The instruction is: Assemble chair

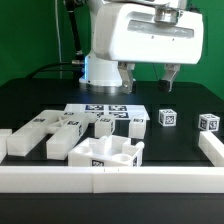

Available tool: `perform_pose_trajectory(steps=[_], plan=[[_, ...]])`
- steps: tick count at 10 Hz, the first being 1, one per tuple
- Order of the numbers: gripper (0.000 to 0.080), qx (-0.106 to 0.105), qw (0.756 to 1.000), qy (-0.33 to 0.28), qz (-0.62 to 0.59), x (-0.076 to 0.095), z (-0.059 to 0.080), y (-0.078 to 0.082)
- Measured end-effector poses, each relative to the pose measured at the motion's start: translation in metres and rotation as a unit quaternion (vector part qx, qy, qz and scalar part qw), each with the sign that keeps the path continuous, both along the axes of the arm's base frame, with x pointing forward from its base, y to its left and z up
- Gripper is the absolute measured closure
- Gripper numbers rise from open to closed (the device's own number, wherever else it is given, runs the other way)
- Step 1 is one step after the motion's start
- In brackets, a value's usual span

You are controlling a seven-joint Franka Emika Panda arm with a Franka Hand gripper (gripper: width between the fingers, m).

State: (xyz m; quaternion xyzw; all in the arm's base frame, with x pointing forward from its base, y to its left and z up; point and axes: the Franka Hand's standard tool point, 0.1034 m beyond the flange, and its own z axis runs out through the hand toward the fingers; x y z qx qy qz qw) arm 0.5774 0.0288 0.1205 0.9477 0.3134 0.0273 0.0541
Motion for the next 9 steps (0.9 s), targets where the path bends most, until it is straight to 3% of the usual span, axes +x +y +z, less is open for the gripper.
perform_pose_trajectory(steps=[7, 9], plan=[[0.015, -0.001, 1.0, 0.001, -0.002, 0.0, -0.001, 0.0], [0.015, 0.02, 0.998, 0.003, -0.064, 0.003, -0.011, -0.007]])
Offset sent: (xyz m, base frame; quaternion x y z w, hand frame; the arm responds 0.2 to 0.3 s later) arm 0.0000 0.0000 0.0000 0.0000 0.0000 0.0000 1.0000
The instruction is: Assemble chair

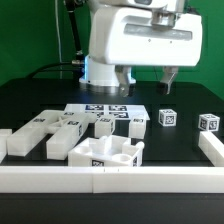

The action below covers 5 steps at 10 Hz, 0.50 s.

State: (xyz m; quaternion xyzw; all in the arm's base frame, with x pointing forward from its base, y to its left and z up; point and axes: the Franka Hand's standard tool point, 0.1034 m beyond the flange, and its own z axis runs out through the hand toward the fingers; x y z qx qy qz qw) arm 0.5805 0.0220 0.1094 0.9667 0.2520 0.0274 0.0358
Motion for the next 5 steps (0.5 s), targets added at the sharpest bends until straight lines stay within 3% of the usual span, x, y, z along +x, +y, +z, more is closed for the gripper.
perform_pose_trajectory(steps=[5], plan=[[0.015, 0.033, 0.986, -0.01, -0.164, 0.001, -0.0029, 0.0105]])
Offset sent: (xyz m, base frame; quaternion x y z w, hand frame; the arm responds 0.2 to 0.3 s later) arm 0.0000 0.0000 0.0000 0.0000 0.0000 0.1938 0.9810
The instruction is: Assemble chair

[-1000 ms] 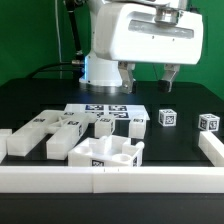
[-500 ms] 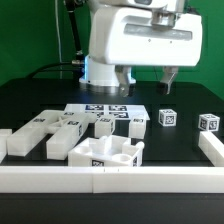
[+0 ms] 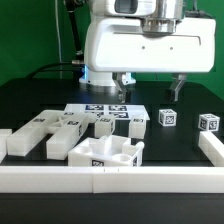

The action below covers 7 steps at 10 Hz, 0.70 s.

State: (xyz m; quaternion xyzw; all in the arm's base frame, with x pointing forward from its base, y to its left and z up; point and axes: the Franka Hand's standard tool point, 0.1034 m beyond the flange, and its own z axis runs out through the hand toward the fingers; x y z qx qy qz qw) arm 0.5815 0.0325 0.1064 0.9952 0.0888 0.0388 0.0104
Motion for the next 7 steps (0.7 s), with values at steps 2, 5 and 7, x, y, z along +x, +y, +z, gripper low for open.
perform_pose_trajectory(steps=[2, 5, 7], plan=[[0.015, 0.042, 0.991, 0.013, -0.123, 0.0, -0.006, -0.01], [0.015, 0.066, 0.965, 0.025, -0.254, 0.006, -0.022, -0.017], [0.015, 0.075, 0.94, 0.03, -0.333, 0.009, -0.03, -0.016]])
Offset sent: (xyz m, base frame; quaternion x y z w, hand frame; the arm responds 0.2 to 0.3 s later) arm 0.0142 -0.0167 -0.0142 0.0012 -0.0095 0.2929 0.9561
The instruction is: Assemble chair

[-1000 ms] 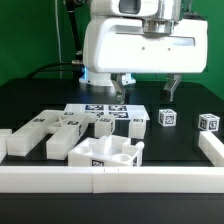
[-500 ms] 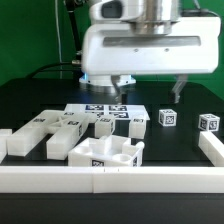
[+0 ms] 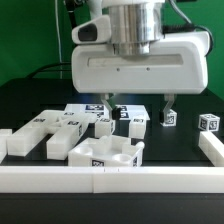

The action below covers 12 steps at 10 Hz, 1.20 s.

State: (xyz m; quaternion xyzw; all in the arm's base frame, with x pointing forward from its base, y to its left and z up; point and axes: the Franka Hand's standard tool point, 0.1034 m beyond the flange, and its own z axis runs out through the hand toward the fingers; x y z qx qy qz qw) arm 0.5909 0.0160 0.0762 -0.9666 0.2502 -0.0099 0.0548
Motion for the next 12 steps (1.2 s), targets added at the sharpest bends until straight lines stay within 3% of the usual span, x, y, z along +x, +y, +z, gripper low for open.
perform_pose_trajectory(steps=[2, 5, 12], plan=[[0.015, 0.003, 1.0, 0.003, -0.019, 0.0, -0.002, 0.001], [0.015, -0.003, 1.0, 0.007, -0.006, 0.006, -0.025, -0.01], [0.015, -0.005, 1.0, 0.015, 0.013, 0.007, -0.053, -0.005]])
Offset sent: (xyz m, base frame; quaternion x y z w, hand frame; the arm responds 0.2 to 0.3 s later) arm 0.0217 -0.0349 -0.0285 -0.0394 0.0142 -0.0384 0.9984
